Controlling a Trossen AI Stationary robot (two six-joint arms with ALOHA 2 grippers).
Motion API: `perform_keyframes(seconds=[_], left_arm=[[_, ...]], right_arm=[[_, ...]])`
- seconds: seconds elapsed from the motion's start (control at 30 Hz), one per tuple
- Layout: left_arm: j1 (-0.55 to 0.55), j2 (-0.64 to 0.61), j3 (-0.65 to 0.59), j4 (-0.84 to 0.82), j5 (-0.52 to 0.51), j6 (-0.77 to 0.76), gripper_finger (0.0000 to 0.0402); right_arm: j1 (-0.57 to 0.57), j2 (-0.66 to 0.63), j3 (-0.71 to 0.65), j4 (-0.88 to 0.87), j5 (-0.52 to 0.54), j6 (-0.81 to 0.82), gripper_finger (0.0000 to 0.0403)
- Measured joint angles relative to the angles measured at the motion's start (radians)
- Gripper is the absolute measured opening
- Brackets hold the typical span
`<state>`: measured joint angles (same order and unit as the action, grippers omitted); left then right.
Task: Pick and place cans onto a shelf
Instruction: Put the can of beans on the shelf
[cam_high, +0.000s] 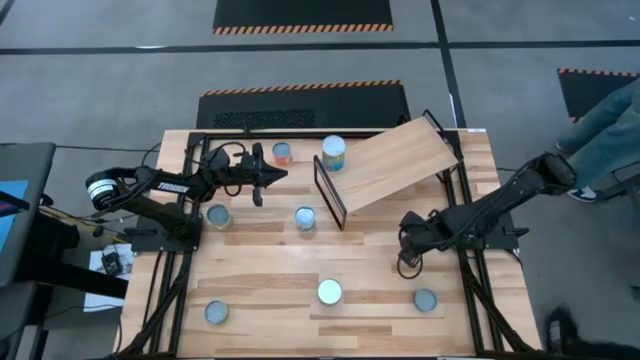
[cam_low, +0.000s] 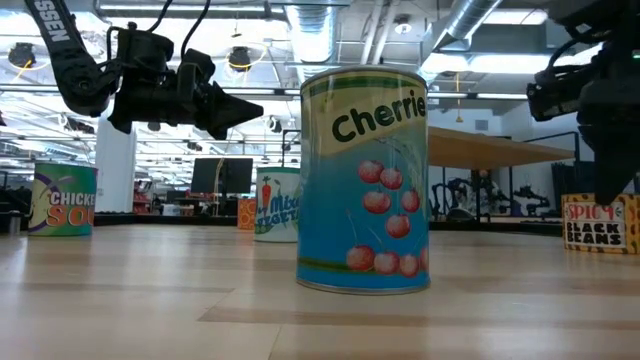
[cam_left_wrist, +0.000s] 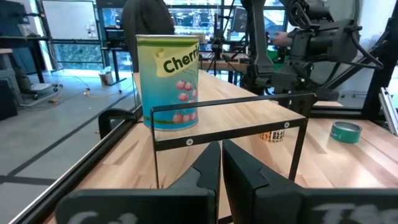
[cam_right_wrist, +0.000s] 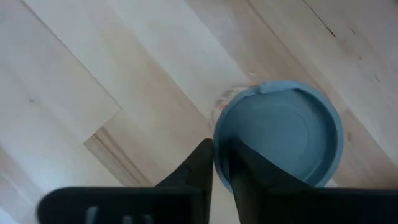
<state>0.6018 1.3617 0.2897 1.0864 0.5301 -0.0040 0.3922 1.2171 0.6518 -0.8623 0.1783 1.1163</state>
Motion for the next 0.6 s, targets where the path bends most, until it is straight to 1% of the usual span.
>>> perform_keyframes(seconds=[0.13,0.2,0.3,0.47,0.6], left_arm=[[0.0,0.0,0.0,-0.005,-0.013,0.0,0.0006],[0.0,0.0,0.0,-0.006,-0.015,0.0,0.0006],[0.0,0.0,0.0,-0.007,-0.014,0.0,0.0006],[0.0,0.0,0.0,-0.007,-0.014,-0.001,0.0006],[0.0,0.0,0.0,-0.007,-0.014,-0.001,0.0006]], right_arm=[[-0.023,-0.009,0.005,0.013,-0.037,-0.05,0.0023],[-0.03,-0.005,0.026,0.0,-0.049,-0.075,0.001],[-0.036,-0.006,0.078,-0.022,-0.084,-0.115,0.0009],[-0.042,-0.006,0.184,-0.039,-0.112,-0.176,0.0014],[-0.042,-0.006,0.298,-0.034,-0.205,-0.228,0.0007]])
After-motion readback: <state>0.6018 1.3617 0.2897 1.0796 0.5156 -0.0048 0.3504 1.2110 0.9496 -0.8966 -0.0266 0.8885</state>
